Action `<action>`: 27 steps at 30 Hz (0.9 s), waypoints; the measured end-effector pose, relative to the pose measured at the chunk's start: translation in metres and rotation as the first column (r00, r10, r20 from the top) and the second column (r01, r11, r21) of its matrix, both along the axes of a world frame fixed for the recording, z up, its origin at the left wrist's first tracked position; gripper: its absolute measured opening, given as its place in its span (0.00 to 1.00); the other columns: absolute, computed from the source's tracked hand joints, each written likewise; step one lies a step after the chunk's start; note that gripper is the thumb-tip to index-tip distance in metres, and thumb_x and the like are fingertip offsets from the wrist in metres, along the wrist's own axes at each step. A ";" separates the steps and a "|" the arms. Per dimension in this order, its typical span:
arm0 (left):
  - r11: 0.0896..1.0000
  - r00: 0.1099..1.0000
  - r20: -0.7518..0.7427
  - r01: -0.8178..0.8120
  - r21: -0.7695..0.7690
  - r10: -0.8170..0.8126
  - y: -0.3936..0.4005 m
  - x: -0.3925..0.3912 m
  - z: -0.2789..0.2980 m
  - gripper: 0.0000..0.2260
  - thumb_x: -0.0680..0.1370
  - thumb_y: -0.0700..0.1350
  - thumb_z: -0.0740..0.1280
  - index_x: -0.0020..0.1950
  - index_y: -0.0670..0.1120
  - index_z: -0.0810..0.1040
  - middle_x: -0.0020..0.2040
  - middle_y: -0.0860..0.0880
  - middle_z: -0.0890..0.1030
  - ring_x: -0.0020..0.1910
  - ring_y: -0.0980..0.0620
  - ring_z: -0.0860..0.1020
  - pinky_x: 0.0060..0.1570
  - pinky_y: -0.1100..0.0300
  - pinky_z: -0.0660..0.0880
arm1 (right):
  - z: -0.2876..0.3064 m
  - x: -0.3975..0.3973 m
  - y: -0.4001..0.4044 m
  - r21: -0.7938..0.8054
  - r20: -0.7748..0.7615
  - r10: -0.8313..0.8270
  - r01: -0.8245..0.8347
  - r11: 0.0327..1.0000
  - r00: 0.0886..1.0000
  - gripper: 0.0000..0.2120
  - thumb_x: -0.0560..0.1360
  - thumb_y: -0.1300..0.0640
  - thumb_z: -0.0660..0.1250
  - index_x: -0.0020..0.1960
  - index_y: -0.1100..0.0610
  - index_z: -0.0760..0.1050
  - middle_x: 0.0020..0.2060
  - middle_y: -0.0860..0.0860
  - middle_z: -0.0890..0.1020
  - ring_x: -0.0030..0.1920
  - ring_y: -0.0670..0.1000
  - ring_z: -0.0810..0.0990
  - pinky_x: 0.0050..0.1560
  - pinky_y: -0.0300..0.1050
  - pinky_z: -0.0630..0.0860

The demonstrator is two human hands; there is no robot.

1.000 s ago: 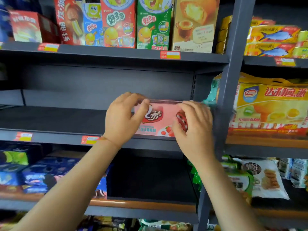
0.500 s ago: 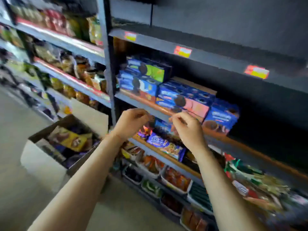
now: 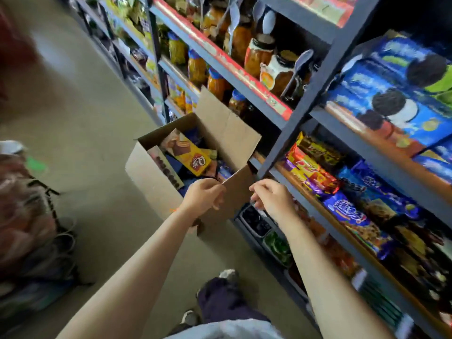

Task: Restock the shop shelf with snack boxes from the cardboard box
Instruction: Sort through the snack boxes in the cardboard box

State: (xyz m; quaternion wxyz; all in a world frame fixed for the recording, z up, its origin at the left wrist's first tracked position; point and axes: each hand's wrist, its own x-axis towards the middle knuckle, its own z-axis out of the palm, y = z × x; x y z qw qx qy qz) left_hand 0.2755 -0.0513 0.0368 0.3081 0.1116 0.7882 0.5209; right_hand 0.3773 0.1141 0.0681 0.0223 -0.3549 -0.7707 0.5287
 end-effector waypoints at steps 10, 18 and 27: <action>0.958 0.990 0.047 -0.117 -0.261 0.134 0.011 -0.152 -0.070 0.09 0.72 0.49 0.65 0.40 0.47 0.82 0.33 0.49 0.83 0.32 0.47 0.81 0.43 0.48 0.81 | -0.121 -0.175 0.033 -0.265 0.167 -0.015 0.059 0.962 0.986 0.10 0.80 0.62 0.59 0.41 0.56 0.74 0.34 0.52 0.76 0.26 0.47 0.74 0.25 0.38 0.70; 0.818 0.982 0.024 0.171 -0.549 -0.189 0.041 -0.260 -0.125 0.11 0.79 0.47 0.63 0.57 0.45 0.81 0.61 0.43 0.79 0.61 0.44 0.76 0.55 0.56 0.72 | -0.188 -0.276 0.047 -0.404 0.368 -0.014 0.173 0.898 0.930 0.03 0.80 0.58 0.62 0.53 0.55 0.72 0.51 0.56 0.78 0.46 0.53 0.80 0.37 0.45 0.77; 0.773 0.988 -0.032 0.096 -0.627 -0.149 0.034 -0.356 -0.203 0.36 0.76 0.48 0.70 0.80 0.55 0.56 0.81 0.42 0.49 0.79 0.42 0.48 0.74 0.47 0.59 | -0.265 -0.335 0.013 -0.444 0.620 -0.218 0.566 0.694 0.753 0.27 0.78 0.51 0.68 0.73 0.60 0.66 0.71 0.58 0.69 0.68 0.58 0.72 0.60 0.54 0.77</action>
